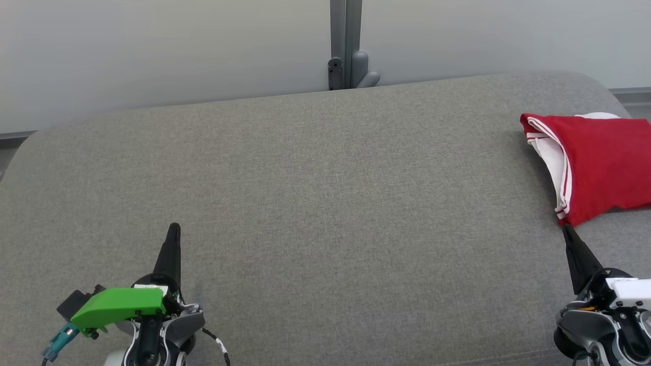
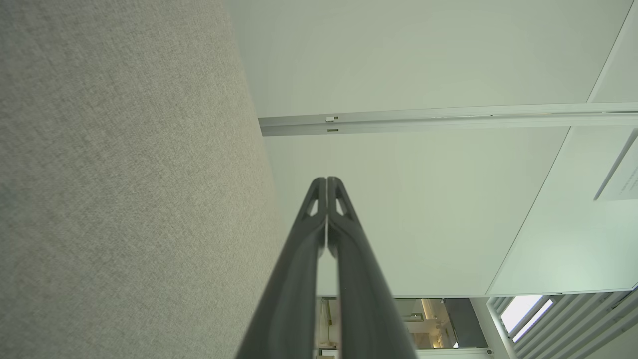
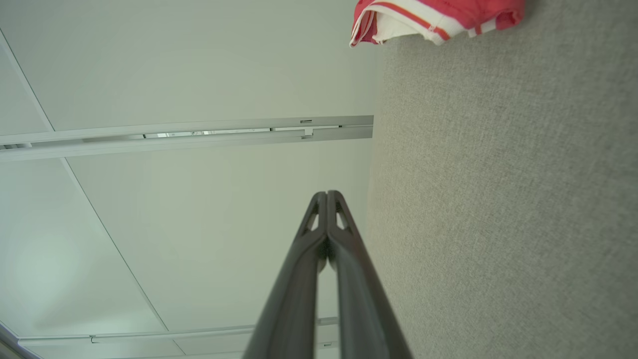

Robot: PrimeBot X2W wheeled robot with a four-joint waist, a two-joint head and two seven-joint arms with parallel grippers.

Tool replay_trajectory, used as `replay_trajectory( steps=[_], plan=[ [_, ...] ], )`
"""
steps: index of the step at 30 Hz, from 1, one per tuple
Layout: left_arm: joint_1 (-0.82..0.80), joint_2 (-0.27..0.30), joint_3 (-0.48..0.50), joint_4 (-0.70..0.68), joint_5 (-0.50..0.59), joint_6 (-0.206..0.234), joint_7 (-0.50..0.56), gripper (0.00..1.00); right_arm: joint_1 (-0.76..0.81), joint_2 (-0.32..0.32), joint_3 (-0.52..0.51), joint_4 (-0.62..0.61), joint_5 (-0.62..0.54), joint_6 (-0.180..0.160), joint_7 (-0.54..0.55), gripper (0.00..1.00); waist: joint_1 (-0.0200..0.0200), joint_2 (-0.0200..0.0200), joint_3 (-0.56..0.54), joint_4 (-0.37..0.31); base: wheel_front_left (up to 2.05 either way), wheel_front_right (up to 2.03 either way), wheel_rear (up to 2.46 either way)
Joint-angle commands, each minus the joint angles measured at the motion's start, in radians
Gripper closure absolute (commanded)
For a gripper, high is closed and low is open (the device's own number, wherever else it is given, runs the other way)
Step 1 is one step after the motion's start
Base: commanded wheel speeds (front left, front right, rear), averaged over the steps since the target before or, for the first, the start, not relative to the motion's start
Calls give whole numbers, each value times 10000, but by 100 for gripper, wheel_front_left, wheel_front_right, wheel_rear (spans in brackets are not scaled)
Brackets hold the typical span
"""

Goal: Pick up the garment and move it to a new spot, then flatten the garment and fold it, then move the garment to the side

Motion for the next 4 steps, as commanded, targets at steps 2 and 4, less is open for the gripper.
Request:
replay_trajectory(
  steps=[2, 4],
  plan=[
    [-136, 12, 45, -37, -93, -60, 45, 100, -97, -11, -32, 19, 60, 4, 45, 100, 0, 98, 0, 0, 0, 0, 0],
    [-135, 12, 43, -37, -93, -60, 45, 100, -95, -3, -44, 20, 46, 4, 58, 100, 0, 98, 0, 0, 0, 0, 0]
  ],
)
